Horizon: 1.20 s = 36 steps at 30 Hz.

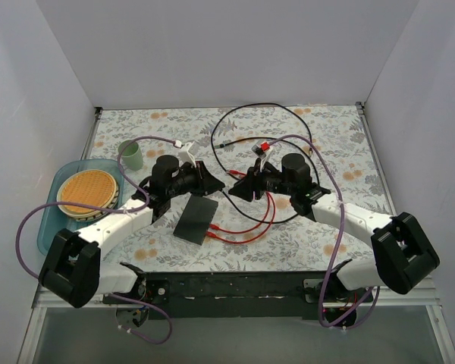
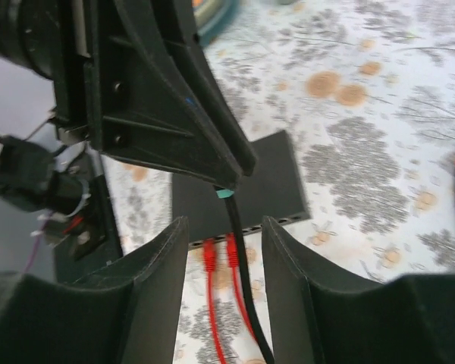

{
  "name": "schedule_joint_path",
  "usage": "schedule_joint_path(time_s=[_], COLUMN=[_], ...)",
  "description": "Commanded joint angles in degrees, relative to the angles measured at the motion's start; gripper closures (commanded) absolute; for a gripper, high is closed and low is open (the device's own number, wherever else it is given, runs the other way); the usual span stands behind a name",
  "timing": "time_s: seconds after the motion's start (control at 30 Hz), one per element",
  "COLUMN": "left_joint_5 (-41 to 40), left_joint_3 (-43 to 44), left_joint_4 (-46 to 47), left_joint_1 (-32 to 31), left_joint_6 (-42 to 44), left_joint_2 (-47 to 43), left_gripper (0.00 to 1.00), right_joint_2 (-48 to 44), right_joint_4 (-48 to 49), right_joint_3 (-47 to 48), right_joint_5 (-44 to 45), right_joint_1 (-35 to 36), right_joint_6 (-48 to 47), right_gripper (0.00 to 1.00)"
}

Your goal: Insert the plug into the switch port

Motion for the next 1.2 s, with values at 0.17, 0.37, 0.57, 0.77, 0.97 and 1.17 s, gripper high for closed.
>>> schedule_joint_path(time_s=[0.17,0.37,0.57,0.77,0.97,1.17], left_joint_5=[11.6,14.6,17.5,17.1,16.1,16.3], left_joint_3=[-6.0,-6.0,-5.8,-5.4,-5.3,-5.3], left_joint_4=[17.0,18.1,19.0,17.6,16.2,16.4], left_joint_1=[0.1,0.1,0.1,0.1,0.1,0.1], left_joint_6=[-0.8,-0.3,-0.7,0.1,1.0,0.7], left_joint_2=[-9.3,-10.7,-9.9,-10.1,-11.1,-11.2], left_gripper=[1.00,1.00,1.00,1.00,1.00,1.00], right_joint_2=[2.0,2.5,3.0,2.9,2.9,2.7], right_joint_4=[17.3,17.5,19.8,21.6,23.2,23.1], right_joint_3=[-0.7,-0.4,-0.5,-0.5,-1.0,-0.8], right_joint_5=[-17.8,-18.1,-18.6,-19.0,-19.9,-20.3], right_joint_1=[-0.1,-0.2,-0.1,-0.1,-0.3,-0.2], right_joint_6=[9.7,9.9,11.4,13.1,14.2,14.1], right_gripper=[0.57,0.59,0.64,0.68,0.67,0.84])
